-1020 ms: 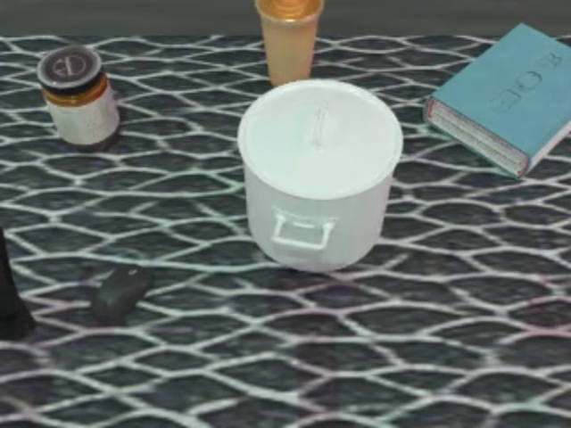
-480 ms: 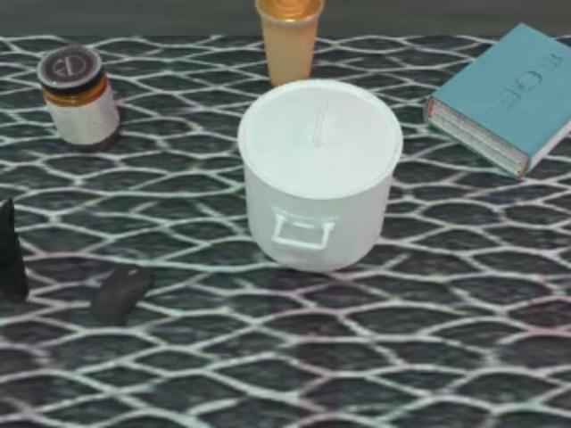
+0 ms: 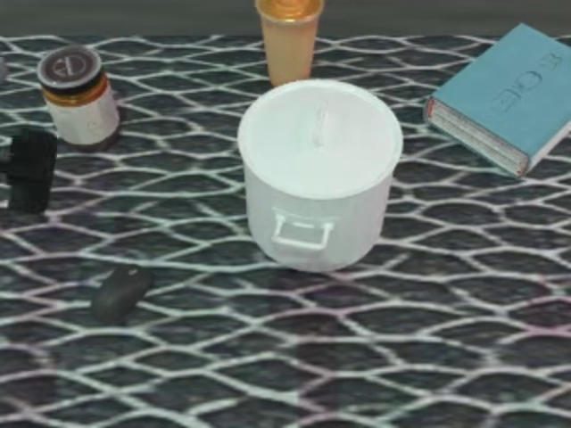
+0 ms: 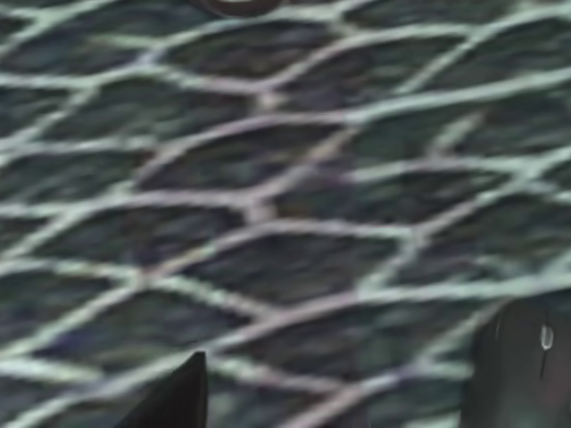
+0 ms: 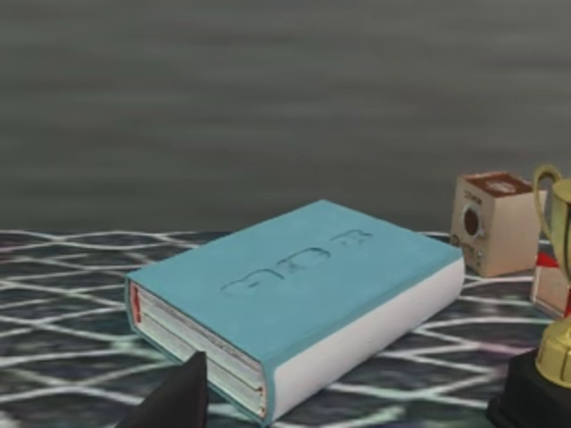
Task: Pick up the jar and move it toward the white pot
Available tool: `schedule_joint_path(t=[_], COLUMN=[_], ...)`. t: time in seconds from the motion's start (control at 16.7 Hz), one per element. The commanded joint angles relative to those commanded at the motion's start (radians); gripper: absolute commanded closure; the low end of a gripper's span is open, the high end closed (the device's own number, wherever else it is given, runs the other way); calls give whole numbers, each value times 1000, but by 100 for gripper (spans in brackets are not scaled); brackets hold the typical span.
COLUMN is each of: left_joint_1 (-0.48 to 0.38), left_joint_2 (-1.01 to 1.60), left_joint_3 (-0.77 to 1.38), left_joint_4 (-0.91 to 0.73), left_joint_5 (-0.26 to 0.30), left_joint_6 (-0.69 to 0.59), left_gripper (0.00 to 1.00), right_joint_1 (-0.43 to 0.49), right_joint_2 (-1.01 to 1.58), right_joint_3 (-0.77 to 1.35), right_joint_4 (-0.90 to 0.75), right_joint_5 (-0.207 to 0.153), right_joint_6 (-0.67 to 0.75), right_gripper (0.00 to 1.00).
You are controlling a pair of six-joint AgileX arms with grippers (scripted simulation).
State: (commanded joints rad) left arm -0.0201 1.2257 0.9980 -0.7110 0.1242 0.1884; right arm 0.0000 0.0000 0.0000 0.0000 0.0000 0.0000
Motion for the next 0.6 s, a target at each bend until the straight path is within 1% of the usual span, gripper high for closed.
schedule_joint_path(t=[0.3,0.6], left_joint_1=[5,15], left_joint_2=[519,938], left_joint_3=[449,908], left_joint_4=[-266,-452], left_joint_5=[23,29], left_joint_6=[86,167], left_gripper=[0,0], right_joint_1=[0,0], right_joint_2=[0,0], right_joint_3=[0,0], right_joint_4=[0,0], right_joint_5=[0,0], right_joint_6=[0,0], right_gripper=[0,0])
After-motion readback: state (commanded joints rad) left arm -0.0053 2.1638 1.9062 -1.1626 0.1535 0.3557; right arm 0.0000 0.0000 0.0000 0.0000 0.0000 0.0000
